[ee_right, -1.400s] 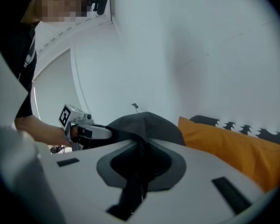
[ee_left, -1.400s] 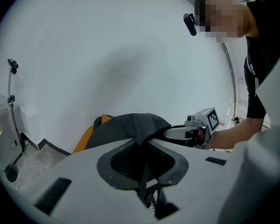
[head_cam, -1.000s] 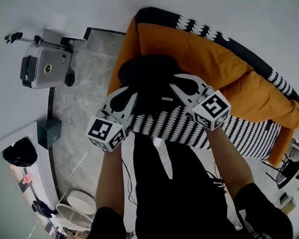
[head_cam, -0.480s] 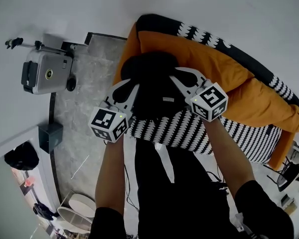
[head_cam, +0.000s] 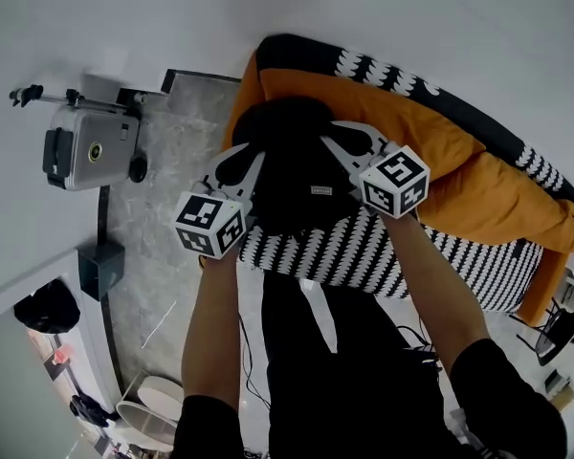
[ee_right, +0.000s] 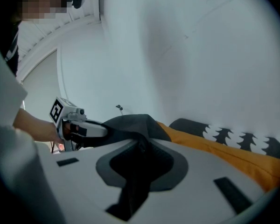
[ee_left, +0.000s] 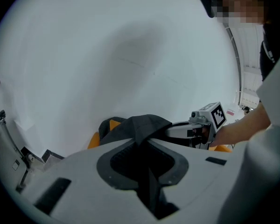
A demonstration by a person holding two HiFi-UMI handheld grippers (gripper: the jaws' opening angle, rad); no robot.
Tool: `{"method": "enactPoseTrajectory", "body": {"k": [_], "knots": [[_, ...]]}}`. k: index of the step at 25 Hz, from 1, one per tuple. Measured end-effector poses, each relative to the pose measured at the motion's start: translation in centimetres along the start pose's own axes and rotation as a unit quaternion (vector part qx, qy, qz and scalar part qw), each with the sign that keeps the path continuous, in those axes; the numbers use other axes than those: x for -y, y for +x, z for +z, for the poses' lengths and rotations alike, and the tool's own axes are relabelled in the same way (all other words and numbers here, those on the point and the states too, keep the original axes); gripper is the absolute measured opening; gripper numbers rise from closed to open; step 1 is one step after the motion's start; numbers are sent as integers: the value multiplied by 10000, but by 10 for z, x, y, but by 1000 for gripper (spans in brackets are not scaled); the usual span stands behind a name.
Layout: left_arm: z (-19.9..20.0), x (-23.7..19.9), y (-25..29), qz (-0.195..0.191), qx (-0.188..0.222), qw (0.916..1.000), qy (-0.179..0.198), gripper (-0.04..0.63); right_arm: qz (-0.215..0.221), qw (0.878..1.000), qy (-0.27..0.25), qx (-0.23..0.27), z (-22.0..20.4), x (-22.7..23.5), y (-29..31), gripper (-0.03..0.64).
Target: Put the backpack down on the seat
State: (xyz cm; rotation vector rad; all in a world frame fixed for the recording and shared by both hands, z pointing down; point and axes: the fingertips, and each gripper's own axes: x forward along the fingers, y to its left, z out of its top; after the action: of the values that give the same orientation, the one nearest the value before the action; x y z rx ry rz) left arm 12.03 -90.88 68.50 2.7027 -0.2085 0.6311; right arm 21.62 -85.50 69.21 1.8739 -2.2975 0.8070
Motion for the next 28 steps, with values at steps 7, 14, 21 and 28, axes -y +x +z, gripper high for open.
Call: {"method": "enactPoseTrajectory", "body": {"k": [7,14,21,28], "knots": [[1,-4,7,21,-93,10000,8,54,87,9999,59,-112,1,7,4,41],[0,-3,6,23,-53,10000,33,99,9,9999,129,14,4,10,0,143],[3,-5,-3,187,-121,9996,176,184,200,9994,-174,-237,-2,8,-24,190],[15,9,-40,203,78,9988,434,189,261,9991,-335,33,17,-1,-67,190]]}}
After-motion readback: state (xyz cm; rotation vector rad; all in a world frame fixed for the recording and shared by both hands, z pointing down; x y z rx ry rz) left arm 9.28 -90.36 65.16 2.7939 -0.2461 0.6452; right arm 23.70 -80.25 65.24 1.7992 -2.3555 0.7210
